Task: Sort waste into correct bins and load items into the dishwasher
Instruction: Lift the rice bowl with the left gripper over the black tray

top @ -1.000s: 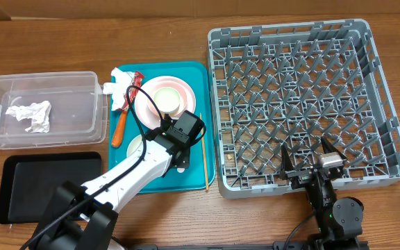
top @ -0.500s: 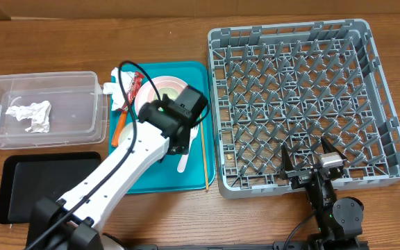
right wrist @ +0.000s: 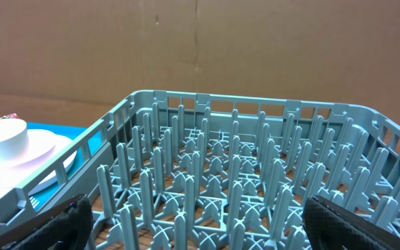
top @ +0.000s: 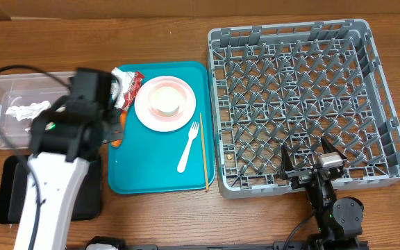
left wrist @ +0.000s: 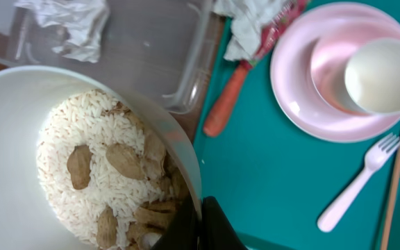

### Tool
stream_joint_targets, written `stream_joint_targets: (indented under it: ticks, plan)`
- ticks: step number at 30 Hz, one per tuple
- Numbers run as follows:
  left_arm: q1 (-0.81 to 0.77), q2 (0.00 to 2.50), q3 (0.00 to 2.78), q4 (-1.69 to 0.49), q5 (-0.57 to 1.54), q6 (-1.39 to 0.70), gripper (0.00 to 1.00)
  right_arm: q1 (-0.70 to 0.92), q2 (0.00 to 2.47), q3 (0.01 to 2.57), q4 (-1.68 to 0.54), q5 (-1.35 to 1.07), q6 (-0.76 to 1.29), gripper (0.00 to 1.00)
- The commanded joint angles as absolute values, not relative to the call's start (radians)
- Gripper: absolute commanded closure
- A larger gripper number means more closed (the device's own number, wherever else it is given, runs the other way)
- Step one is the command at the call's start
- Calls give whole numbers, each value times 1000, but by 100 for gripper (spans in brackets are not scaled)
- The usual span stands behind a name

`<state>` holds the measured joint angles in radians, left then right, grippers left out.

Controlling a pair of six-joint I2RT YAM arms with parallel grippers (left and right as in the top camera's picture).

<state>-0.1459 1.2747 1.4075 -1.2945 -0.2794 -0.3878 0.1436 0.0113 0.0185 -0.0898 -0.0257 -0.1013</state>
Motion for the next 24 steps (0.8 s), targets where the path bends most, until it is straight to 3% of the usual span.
stream_joint_targets:
  ticks: [1,10,24]
  plan:
    - [-55,1181,1397,-1280,-295,-363,96,137,3,8,-84,-23,-102,0]
    - [141,1051,1159,-1169,-165,-351,96,137,3,8,-84,-23,-102,0]
    - [786,1060,1006,-1067,630,-49,96,137,3,8,-84,-23,-102,0]
